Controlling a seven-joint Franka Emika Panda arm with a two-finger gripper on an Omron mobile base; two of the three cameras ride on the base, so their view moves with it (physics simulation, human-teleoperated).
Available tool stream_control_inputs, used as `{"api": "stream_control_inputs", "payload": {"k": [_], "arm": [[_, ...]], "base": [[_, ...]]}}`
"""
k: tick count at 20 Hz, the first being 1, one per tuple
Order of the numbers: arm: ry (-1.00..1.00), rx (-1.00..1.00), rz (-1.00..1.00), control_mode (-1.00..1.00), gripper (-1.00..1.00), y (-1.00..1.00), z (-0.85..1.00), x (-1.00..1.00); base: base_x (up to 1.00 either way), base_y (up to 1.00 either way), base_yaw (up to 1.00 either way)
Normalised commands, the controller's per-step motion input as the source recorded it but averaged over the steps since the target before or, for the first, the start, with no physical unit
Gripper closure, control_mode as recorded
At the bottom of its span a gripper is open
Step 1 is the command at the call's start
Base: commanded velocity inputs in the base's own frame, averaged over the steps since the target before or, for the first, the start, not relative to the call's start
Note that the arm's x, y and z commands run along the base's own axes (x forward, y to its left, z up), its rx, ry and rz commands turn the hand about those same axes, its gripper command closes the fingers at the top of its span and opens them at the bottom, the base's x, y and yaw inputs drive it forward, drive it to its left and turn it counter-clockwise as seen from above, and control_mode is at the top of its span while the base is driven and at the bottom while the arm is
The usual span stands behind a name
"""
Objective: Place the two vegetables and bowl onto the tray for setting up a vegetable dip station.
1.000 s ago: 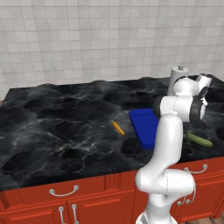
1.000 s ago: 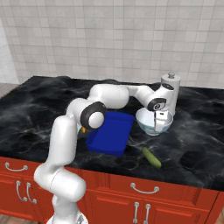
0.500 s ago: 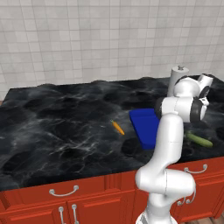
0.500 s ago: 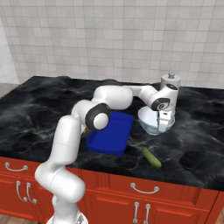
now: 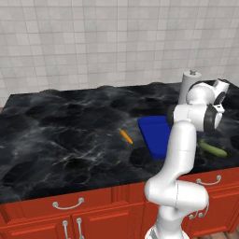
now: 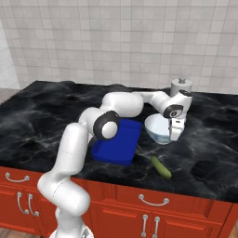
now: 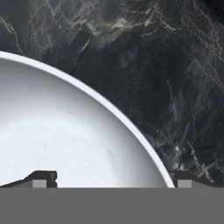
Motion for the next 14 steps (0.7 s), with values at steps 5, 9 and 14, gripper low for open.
{"api": "stream_control_inputs", "payload": {"k": [5, 9, 14], "arm": [[0.0, 0.0, -0.01, -1.0, -1.0, 0.01, -0.07, 0.01], [0.0, 0.0, -0.02, -1.0, -1.0, 0.01, -0.11, 0.04], [0.0, 0.0, -0.03, -1.0, 1.0, 0.06, -0.11, 0.09]], "base": [[0.0, 0.0, 0.0], [0.0, 0.0, 0.0], [0.0, 0.0, 0.0]]}}
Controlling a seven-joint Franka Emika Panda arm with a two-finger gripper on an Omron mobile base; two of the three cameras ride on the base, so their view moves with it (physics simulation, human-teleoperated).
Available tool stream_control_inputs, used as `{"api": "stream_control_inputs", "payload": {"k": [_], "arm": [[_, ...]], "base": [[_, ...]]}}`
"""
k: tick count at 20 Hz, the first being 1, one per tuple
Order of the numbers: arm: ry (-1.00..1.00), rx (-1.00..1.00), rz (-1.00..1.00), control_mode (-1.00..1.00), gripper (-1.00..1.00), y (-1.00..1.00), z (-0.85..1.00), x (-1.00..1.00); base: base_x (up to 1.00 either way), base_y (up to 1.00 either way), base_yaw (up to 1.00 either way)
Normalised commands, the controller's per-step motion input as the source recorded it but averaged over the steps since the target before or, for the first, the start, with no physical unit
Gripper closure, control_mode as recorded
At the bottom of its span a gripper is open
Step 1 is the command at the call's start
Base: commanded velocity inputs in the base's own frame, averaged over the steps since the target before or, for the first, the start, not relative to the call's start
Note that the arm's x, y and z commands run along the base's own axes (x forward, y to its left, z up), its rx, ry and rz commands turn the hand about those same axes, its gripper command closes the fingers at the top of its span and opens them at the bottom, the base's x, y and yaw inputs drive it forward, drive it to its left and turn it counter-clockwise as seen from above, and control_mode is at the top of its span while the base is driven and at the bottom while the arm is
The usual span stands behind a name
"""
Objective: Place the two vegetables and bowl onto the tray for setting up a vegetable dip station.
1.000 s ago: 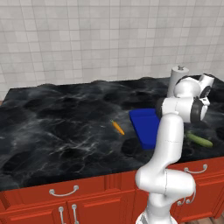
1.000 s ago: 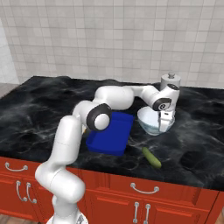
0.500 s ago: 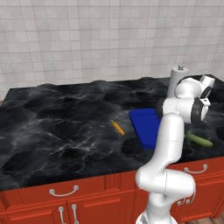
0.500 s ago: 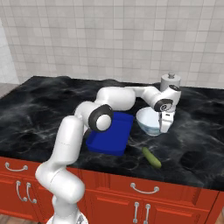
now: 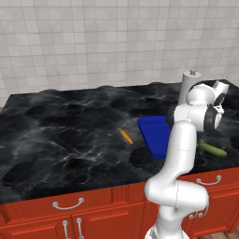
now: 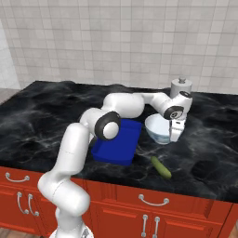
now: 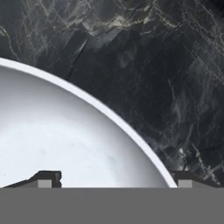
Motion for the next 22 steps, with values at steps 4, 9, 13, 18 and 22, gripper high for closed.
{"api": "stream_control_inputs", "payload": {"k": [4, 9, 13, 18, 22], "arm": [[0.0, 0.0, -0.03, -1.0, 1.0, 0.04, -0.09, 0.08], [0.02, 0.0, -0.02, -1.0, 1.0, 0.03, -0.04, 0.04], [0.05, 0.0, 0.0, -1.0, 1.0, 0.07, 0.0, 0.0], [0.0, 0.0, 0.0, -1.0, 1.0, 0.11, 0.14, -0.06], [-0.03, 0.0, 0.0, -1.0, 1.0, 0.14, 0.35, -0.15]], "base": [[0.0, 0.0, 0.0], [0.0, 0.0, 0.0], [0.0, 0.0, 0.0], [0.0, 0.0, 0.0], [0.0, 0.0, 0.0]]}}
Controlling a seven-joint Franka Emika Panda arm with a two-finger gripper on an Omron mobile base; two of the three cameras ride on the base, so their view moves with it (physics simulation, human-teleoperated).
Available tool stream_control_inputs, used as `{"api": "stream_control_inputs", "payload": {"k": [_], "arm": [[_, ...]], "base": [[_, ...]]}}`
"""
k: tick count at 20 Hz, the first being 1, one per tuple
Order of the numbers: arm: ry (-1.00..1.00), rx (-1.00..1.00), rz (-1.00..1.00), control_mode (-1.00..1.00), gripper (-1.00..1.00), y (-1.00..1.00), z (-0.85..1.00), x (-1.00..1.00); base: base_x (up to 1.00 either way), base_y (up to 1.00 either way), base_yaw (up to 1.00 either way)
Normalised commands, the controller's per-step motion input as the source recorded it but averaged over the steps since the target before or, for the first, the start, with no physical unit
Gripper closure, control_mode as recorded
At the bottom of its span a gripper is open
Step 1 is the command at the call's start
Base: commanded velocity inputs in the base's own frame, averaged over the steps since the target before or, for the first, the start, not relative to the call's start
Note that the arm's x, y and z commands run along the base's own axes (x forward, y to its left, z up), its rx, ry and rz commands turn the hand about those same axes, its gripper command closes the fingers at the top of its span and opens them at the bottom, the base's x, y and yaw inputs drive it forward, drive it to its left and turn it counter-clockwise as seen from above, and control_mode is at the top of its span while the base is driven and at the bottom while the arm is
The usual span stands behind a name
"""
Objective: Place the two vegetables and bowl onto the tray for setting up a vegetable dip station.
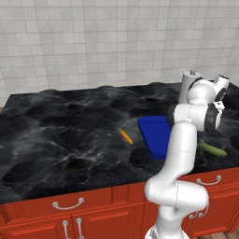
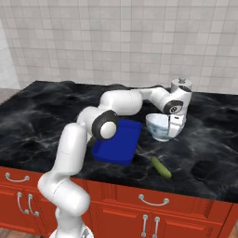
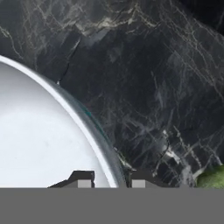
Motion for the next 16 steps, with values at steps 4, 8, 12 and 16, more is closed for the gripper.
{"api": "stream_control_inputs", "payload": {"k": [4, 8, 12, 16], "arm": [[-0.09, 0.0, 0.0, -1.0, 1.0, 0.13, 0.37, -0.15], [-0.14, -0.05, 0.0, -1.0, 1.0, 0.19, 0.34, -0.14], [-0.2, -0.11, 0.0, -1.0, 1.0, 0.23, 0.34, -0.13], [-0.17, -0.14, 0.0, -1.0, 1.0, 0.3, 0.29, -0.08]], "base": [[0.0, 0.0, 0.0], [0.0, 0.0, 0.0], [0.0, 0.0, 0.0], [0.0, 0.0, 0.0]]}}
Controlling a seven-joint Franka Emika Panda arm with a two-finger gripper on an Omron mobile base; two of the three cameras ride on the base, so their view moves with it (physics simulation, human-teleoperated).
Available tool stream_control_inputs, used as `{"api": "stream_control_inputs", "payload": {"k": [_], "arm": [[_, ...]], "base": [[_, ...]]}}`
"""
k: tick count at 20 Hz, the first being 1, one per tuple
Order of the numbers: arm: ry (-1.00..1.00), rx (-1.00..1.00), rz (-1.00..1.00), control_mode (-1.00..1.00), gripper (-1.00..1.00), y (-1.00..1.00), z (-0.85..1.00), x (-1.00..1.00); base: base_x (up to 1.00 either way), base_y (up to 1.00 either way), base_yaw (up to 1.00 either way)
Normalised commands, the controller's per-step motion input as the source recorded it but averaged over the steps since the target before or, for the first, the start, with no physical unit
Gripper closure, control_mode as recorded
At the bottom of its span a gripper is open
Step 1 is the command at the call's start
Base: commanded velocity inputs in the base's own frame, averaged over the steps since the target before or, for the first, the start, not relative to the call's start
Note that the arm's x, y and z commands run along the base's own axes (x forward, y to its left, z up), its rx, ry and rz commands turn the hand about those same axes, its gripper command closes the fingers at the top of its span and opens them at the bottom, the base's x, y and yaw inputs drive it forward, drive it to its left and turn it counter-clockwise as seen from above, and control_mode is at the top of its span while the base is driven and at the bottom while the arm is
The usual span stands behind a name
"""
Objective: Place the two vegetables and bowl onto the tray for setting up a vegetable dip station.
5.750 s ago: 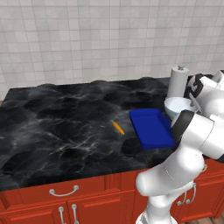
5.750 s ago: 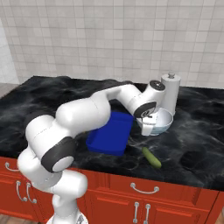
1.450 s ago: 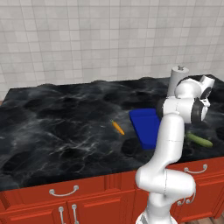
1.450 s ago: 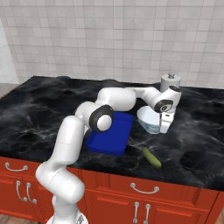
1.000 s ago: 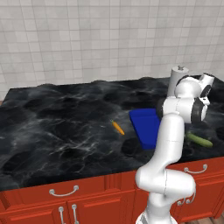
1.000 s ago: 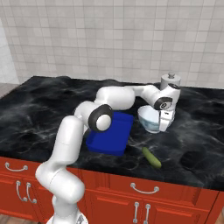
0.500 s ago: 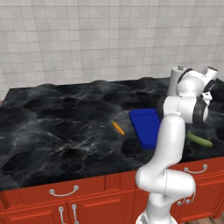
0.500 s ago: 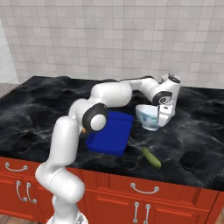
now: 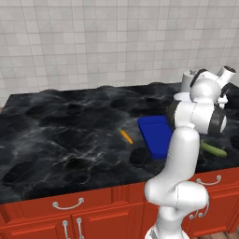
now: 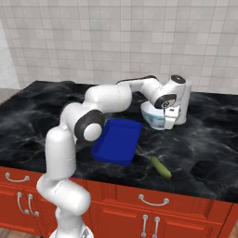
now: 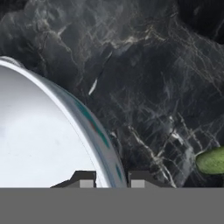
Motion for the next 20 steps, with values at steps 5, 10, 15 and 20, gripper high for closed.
{"api": "stream_control_inputs", "payload": {"k": [5, 10, 15, 20], "arm": [[-0.02, -0.18, 0.0, -1.0, 1.0, 0.4, 0.17, 0.0], [0.0, -0.22, 0.04, -1.0, 1.0, 0.4, 0.18, -0.01], [0.0, -0.16, 0.05, -1.0, 1.0, 0.38, 0.15, -0.05], [0.0, -0.04, 0.02, -1.0, 1.0, 0.33, 0.17, -0.02]], "base": [[0.0, 0.0, 0.0], [0.0, 0.0, 0.0], [0.0, 0.0, 0.0], [0.0, 0.0, 0.0]]}}
